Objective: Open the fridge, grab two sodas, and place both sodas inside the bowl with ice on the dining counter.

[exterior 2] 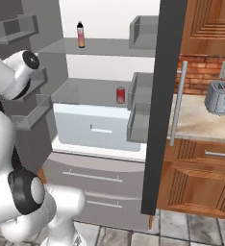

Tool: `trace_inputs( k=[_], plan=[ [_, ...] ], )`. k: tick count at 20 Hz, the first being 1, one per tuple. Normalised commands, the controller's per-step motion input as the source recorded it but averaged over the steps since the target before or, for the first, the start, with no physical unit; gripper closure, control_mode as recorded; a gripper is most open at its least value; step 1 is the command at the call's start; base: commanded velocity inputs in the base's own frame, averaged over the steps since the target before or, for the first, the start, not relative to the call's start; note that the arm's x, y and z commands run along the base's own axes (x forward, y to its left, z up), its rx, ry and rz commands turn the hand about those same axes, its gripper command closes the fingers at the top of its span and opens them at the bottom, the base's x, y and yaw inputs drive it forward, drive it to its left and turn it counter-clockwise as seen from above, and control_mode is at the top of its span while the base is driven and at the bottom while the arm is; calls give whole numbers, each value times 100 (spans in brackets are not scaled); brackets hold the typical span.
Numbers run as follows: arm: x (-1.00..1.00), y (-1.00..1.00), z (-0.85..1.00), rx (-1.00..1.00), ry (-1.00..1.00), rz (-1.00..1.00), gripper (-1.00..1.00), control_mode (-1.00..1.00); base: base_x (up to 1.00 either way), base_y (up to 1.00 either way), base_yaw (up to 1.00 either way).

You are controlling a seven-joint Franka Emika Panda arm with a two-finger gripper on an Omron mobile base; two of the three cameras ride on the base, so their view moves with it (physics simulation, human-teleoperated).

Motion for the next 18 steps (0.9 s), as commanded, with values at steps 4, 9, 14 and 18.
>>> trace_inputs(
  k=[4,9,14,18],
  plan=[
    [-91,-54,0,-12,-20,0,-100,-100,0,0,0],
    [-73,-88,0,-18,-10,-1,-100,-100,0,0,0],
    [-43,-100,0,-19,0,-6,-100,-100,0,0,0],
    [-44,-94,-7,-18,0,-1,-100,-100,0,0,0]
  ],
)
